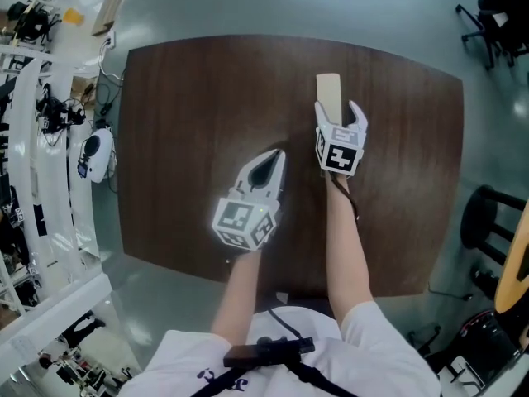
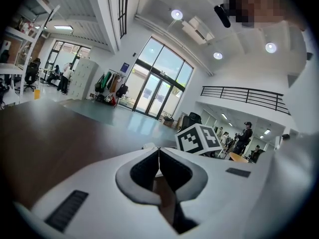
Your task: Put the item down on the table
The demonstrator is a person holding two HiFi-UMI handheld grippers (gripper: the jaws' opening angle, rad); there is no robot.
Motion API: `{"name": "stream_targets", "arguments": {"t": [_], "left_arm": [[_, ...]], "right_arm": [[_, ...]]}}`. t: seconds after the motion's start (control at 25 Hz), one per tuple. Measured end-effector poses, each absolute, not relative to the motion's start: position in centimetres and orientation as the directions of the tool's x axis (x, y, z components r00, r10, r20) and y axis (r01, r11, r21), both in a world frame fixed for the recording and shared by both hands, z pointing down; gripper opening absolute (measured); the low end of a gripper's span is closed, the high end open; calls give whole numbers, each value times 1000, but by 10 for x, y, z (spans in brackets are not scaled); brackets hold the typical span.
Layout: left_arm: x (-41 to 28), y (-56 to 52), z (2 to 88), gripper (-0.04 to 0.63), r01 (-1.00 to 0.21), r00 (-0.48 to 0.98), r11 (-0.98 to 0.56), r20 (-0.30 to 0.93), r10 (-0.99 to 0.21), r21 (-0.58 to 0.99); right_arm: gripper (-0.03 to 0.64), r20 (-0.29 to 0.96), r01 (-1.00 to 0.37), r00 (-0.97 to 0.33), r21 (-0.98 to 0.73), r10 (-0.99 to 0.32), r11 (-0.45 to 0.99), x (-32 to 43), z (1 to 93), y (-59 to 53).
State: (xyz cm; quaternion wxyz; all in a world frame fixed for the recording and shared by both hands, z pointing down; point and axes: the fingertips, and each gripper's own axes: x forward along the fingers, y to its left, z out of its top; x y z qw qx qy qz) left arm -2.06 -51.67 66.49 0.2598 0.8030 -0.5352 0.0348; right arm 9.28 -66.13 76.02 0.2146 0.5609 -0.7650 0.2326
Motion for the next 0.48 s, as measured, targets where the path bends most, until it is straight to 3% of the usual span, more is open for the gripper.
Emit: {"name": "stream_targets", "arguments": {"t": [0.24,0.48], "left_arm": [[-24,-480,612,14,-886,440,-360,289,-850,293],[-29,-425,548,14,-892,439,-388,235,-867,233]], "right_arm": [[311,462,-976,-218,-114,-859,187,109,672,-602],[311,351,-967,-248,-146,-903,209,110,580,-511]]}}
